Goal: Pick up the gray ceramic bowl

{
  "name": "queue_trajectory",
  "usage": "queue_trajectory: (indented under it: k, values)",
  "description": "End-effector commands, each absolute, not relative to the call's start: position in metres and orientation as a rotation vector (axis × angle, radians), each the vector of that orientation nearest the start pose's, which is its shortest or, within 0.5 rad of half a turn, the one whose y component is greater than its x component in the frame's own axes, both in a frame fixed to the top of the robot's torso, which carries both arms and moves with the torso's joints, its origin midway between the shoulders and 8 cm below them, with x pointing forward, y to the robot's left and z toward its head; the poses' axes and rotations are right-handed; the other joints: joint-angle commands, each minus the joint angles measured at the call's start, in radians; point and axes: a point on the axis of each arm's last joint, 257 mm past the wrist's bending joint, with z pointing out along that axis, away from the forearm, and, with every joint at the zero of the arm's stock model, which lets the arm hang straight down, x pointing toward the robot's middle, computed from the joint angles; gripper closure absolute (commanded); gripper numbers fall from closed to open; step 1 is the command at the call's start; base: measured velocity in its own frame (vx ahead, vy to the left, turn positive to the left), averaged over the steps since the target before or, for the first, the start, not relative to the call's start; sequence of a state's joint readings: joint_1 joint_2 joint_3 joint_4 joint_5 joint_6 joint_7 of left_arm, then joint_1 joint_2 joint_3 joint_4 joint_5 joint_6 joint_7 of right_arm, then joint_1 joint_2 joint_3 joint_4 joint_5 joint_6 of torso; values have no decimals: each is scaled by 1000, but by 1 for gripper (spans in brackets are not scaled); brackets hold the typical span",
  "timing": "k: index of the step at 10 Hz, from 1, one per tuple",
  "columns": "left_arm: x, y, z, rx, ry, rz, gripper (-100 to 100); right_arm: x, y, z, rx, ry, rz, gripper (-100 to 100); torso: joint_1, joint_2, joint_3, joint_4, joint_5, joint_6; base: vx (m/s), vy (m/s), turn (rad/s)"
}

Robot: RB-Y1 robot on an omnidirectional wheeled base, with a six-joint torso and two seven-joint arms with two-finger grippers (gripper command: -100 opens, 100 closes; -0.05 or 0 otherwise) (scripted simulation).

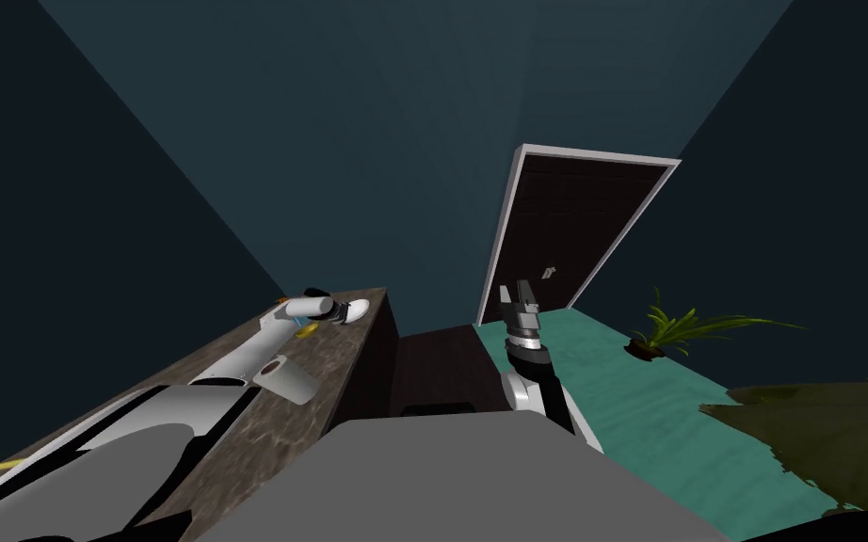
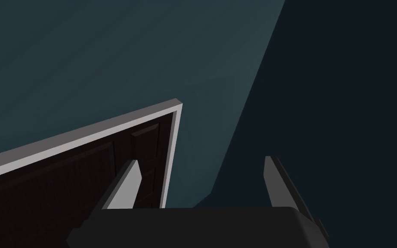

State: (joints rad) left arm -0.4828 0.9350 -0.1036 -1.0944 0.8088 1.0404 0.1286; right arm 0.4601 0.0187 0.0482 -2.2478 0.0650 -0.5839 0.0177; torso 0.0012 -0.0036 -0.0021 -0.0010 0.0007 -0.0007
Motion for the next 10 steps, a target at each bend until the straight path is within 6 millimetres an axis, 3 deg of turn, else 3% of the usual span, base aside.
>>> queue_trajectory:
  k: [1, 3, 4, 5, 6, 9, 10]
  values:
    - [519, 543, -262, -2100, 1574, -436, -100, 341, -251, 38, 557, 579, 1329, 0, 0, 0, 0, 0, 0, 0, 14, 7, -38]
    - [503, 549, -278, -2158, 1580, -379, -100, 341, -250, 38, 557, 579, 1329, 0, -1, 1, 1, 0, 0, 0, 23, 12, -42]
    - [508, 548, -273, -2140, 1577, -398, -100, 341, -251, 38, 557, 579, 1329, 0, -1, 1, 1, 0, 0, 0, 11, 8, -5]
    - [507, 549, -274, -2143, 1578, -393, 0, 341, -251, 38, 557, 579, 1329, 0, -1, 2, 1, 1, 0, 0, 0, 0, 0]
    - [508, 544, -284, -2124, 1608, -403, -100, 341, -250, 38, 557, 579, 1329, 0, -1, 3, 2, 1, 0, 0, 74, -16, 187]
    - [507, 540, -290, -2114, 1625, -408, -100, 341, -251, 38, 557, 579, 1328, 0, -3, -5, -3, -1, -1, 0, 107, -19, 115]
    - [508, 540, -290, -2110, 1628, -409, 100, 341, -251, 38, 557, 579, 1329, 0, -2, -2, -1, -1, -1, 0, 10, -2, -6]
